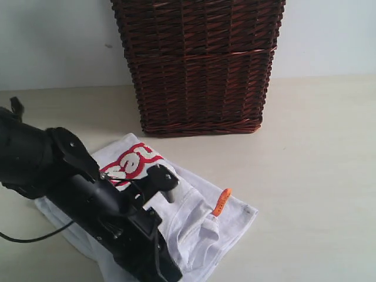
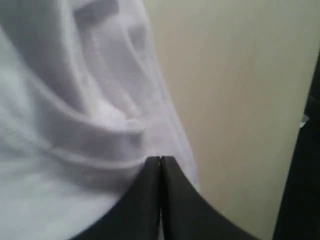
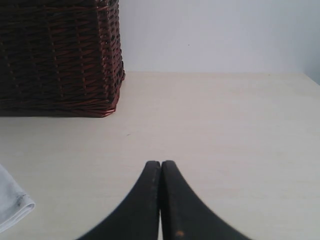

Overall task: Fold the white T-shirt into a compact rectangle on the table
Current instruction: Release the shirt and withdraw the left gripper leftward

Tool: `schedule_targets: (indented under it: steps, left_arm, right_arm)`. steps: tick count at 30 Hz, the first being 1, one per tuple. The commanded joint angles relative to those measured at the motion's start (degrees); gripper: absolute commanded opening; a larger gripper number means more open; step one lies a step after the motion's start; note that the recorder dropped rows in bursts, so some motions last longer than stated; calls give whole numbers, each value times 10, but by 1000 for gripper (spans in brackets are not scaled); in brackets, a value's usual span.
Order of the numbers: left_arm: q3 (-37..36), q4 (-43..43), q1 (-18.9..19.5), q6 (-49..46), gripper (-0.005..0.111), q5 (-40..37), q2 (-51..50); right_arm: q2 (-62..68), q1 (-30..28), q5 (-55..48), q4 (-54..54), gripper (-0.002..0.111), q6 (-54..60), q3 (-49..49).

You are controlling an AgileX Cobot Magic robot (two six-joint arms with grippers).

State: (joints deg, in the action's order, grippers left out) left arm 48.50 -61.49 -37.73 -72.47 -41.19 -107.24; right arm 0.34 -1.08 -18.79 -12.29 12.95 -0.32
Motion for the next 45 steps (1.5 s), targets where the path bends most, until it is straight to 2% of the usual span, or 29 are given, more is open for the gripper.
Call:
schedule_targets:
  steps: [1,3,6,8,9,10,11,12,16,18,19,23,26,28,30,33,35,37,41,43,45]
  left_arm:
    - [15,-71,-25,-43,0,-4,-9]
    - [38,-71,-17,-34,0,-2,13]
    - [84,-54,15,-27,0,7,60]
    - [108,1,45,-17,0,34,86]
    - [108,78,75,-6,0,60,96]
    - [101,111,93,-4,0,72,96]
    - [80,128,131,-15,0,99,83]
    - [70,125,149,-27,0,117,75]
    - [55,106,200,-108,0,155,39]
    - [55,98,221,-189,0,175,5]
    - [55,98,224,-200,0,175,-6]
    - [35,178,225,-203,0,60,-33]
    - [-27,202,225,-186,0,24,-16]
    - [-55,189,224,-199,0,6,13]
    - [-59,130,224,-219,0,-6,42]
    - [-53,-43,224,-284,0,9,74]
    - [-45,-95,225,-282,0,54,88]
    - [-45,-84,236,-281,0,99,103]
    - [-64,-13,275,-303,0,92,152]
    - [-84,-20,294,-330,0,106,198]
    - [-99,-49,307,-324,0,160,250]
  right_arm:
    - [-3,-2,5,2,0,3,3]
    - [-3,-2,5,2,0,3,3]
    - [-3,-2,5,2,0,3,3]
    - [-3,-2,5,2,0,3,3]
    - [-3,-2,5,2,0,3,3]
    - [-3,-2,5,2,0,3,3]
    - [-3,-2,5,2,0,3,3]
    - [-3,-2,5,2,0,3,3]
    - [-3,-2,5,2,0,3,3]
    - [-3,-2,5,2,0,3,3]
    - [-3,-2,5,2,0,3,3]
    - [-3,-2,5,2,0,3,3]
    - [-3,-2,5,2,0,3,3]
    - [-3,-2,5,2,0,3,3]
    - [-3,-2,5,2,0,3,3]
    - [-3,-2,5,2,0,3,3]
    - [-3,-2,5,2,0,3,3]
    - [-3,-2,5,2,0,3,3]
    - [-3,-2,5,2,0,3,3]
    - [-3,-2,5,2,0,3,3]
    - [-3,-2,5,2,0,3,3]
